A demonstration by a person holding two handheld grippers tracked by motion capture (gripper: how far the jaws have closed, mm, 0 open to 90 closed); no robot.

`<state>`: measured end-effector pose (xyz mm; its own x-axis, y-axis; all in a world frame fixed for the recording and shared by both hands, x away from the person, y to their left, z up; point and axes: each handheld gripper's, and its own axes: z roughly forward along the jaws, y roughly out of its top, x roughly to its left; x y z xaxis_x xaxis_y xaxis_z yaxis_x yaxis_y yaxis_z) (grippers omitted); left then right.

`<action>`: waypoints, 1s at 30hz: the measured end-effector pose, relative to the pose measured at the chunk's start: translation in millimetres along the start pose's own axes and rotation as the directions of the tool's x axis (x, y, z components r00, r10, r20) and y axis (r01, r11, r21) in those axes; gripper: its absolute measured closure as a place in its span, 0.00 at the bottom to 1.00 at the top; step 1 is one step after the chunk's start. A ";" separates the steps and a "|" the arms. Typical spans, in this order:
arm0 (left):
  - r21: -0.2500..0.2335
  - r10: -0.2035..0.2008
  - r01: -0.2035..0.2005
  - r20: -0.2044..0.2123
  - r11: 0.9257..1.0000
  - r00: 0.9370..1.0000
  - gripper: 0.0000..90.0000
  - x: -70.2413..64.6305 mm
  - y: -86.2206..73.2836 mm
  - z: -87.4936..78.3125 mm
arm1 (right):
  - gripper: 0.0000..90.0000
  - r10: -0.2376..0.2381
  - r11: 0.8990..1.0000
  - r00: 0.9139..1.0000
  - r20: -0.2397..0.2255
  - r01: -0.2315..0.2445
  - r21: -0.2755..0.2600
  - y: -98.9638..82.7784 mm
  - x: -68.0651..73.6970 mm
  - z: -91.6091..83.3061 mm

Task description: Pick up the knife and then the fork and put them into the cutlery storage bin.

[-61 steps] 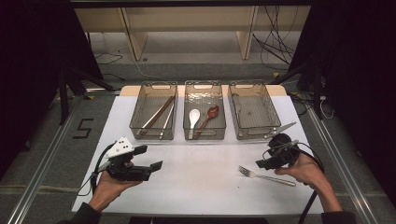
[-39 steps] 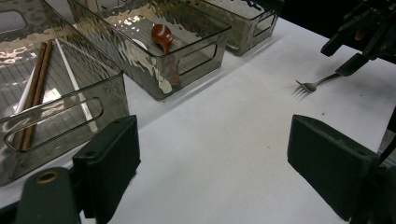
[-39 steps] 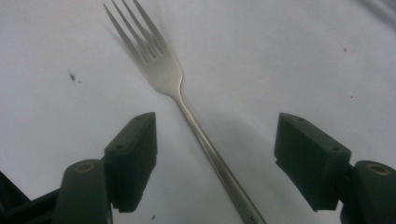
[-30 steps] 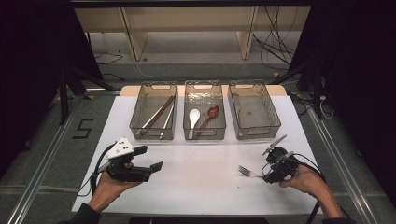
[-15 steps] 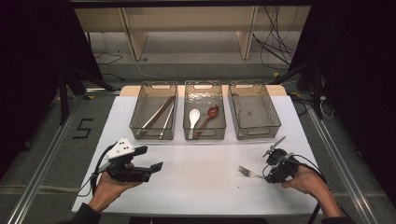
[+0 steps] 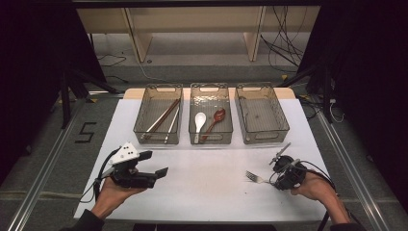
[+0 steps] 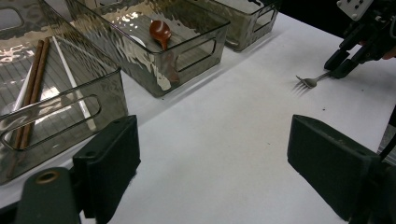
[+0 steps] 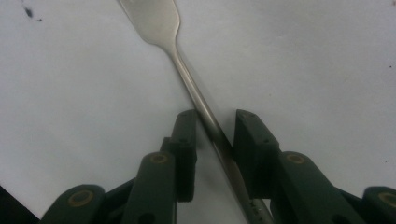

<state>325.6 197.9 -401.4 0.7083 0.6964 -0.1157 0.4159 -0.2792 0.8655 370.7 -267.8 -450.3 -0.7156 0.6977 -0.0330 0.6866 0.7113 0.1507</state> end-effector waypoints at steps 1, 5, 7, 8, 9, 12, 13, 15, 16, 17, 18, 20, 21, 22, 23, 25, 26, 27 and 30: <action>0.000 -0.001 0.001 0.000 1.000 1.000 0.18 0.0 0.0 0.0 | 0.80 -0.007 1.000 1.000 0.004 0.007 -0.005 -0.1 0.6 0.4; 0.003 0.002 -0.002 0.000 1.000 1.000 0.18 -0.1 -0.2 0.3 | 0.86 -0.028 1.000 1.000 -0.005 0.028 0.000 0.3 2.1 0.4; 0.004 0.005 -0.005 0.002 1.000 1.000 0.18 -0.1 -0.2 0.5 | 0.88 -0.034 0.999 0.999 -0.007 0.034 -0.002 0.2 2.8 0.4; 0.004 0.006 -0.006 0.003 1.000 1.000 0.18 -0.2 -0.2 0.6 | 0.89 -0.044 0.999 0.999 -0.010 0.044 -0.001 0.2 2.7 0.2; 0.004 0.006 -0.006 0.001 1.000 1.000 0.18 -0.3 -0.1 0.6 | 0.91 -0.045 0.999 0.999 -0.013 0.045 -0.004 0.2 3.5 0.4; 0.003 0.006 -0.006 0.001 1.000 1.000 0.18 -0.7 -0.3 0.9 | 0.92 -0.057 0.998 0.998 -0.013 0.057 0.001 0.2 4.3 0.1; 0.004 0.008 -0.008 0.001 1.000 1.000 0.18 -0.4 -0.2 0.7 | 0.92 -0.060 0.998 0.998 -0.012 0.060 -0.003 0.1 4.5 0.2; 0.004 0.007 -0.007 0.001 1.000 1.000 0.18 -0.3 -0.1 0.7 | 0.92 -0.071 0.997 0.997 -0.011 0.071 -0.003 0.4 4.8 0.1; 0.004 0.008 -0.008 0.002 1.000 1.000 0.18 -0.3 -0.1 0.7 | 0.93 -0.078 0.997 0.997 -0.009 0.078 -0.002 0.5 4.9 0.1; 0.004 0.008 -0.008 0.001 1.000 1.000 0.18 -0.4 -0.1 0.8 | 0.93 -0.078 0.997 0.997 -0.008 0.078 -0.002 0.6 5.3 0.0; 0.004 0.006 -0.006 0.001 1.000 1.000 0.18 -0.6 -0.2 0.8 | 0.93 -0.080 0.997 0.997 -0.008 0.080 -0.002 0.7 5.3 -0.1; 0.003 0.008 -0.008 -0.001 1.000 1.000 0.18 -0.4 -0.1 0.9 | 0.93 -0.083 0.997 0.996 -0.012 0.083 -0.004 0.6 5.1 -0.5; 0.004 0.009 -0.009 0.000 1.000 1.000 0.18 -0.4 -0.1 0.8 | 0.93 -0.083 0.997 0.996 -0.015 0.083 -0.005 0.4 5.0 -1.0; 0.004 0.009 -0.009 0.000 1.000 1.000 0.18 -0.4 0.0 0.7 | 0.93 -0.086 0.996 0.996 -0.013 0.086 -0.010 0.2 4.8 -1.6; 0.002 0.008 -0.008 0.002 1.000 1.000 0.18 -0.6 0.2 0.7 | 0.93 -0.085 0.996 0.996 -0.009 0.084 -0.019 0.0 4.5 -2.4; -0.001 0.008 -0.008 0.003 1.000 1.000 0.18 -0.8 0.4 0.4 | 0.93 -0.083 0.996 0.997 -0.007 0.082 -0.030 -0.1 3.4 -5.5; -0.002 0.009 -0.009 0.002 1.000 1.000 0.18 -0.8 0.4 0.4 | 0.93 -0.075 0.996 0.997 -0.005 0.075 -0.041 -0.3 3.0 -7.0; -0.002 0.007 -0.007 0.003 1.000 1.000 0.18 -0.8 0.3 0.4 | 0.93 -0.072 0.996 0.997 -0.004 0.072 -0.052 -0.5 2.0 -8.3; -0.003 0.006 -0.006 0.005 1.000 1.000 0.18 -0.6 0.2 0.5 | 0.93 -0.053 0.995 0.999 -0.009 0.052 -0.082 -1.3 -0.6 -12.2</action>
<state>325.5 197.1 -401.4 0.7137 0.6914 -0.1124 0.4099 -0.2820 0.8674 368.7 -270.1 -438.4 -0.7521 0.6583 -0.0325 0.6354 0.7373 0.2296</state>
